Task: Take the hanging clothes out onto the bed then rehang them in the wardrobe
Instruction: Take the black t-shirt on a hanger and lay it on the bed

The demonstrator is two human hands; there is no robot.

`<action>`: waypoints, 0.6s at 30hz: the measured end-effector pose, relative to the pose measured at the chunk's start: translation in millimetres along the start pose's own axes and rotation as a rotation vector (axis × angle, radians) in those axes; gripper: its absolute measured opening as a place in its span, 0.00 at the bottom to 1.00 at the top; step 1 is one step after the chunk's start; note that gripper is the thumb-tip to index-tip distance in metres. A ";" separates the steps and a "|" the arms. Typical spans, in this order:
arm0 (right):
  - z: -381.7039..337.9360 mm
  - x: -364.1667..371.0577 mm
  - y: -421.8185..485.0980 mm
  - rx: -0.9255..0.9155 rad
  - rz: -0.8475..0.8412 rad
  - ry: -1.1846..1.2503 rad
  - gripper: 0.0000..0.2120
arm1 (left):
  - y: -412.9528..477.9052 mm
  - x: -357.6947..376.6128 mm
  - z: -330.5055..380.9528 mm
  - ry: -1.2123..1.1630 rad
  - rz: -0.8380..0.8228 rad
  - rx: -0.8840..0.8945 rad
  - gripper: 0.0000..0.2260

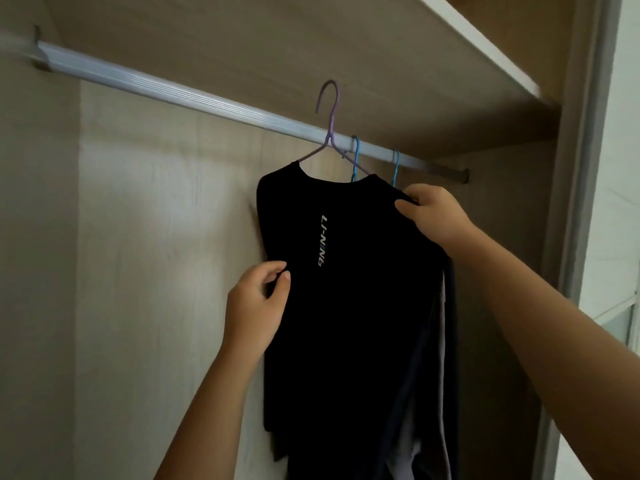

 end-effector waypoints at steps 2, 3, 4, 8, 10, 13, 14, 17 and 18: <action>9.8 -12.3 -21.6 -0.006 -0.009 0.018 0.09 | 1.1 3.6 4.4 0.049 0.021 0.034 0.10; 16.4 -17.8 -32.1 0.006 -0.032 0.064 0.08 | 0.9 5.1 5.9 0.066 0.034 0.042 0.11; 24.5 -23.2 -42.5 0.028 -0.060 0.124 0.07 | 0.5 5.9 6.9 0.074 0.054 0.041 0.13; 72.1 -47.1 -81.0 0.161 -0.112 0.324 0.07 | -1.9 2.8 3.2 0.123 0.148 0.031 0.20; 96.3 -57.1 -104.4 0.238 -0.133 0.375 0.06 | -3.1 5.7 2.3 0.217 0.169 0.063 0.23; 123.4 -72.9 -143.6 0.303 -0.135 0.446 0.09 | -5.5 26.5 0.0 0.293 0.091 0.089 0.25; 131.9 -79.0 -156.6 0.327 -0.124 0.482 0.10 | -7.1 37.5 -2.8 0.286 0.038 0.080 0.24; 150.6 -96.7 -191.3 0.366 -0.118 0.499 0.14 | -17.1 73.7 -6.8 0.239 -0.109 0.069 0.23; 157.4 -104.1 -202.8 0.382 -0.109 0.485 0.19 | -23.1 85.3 -6.3 0.263 -0.150 0.070 0.21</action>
Point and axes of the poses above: each hand's wrist, its own y-axis towards the middle knuckle, its own x-axis out of the palm, z = x × y, the point moved 10 cm from there along y, towards the middle knuckle, and after that the axes turned 3 degrees about x, right-handed, at the moved point
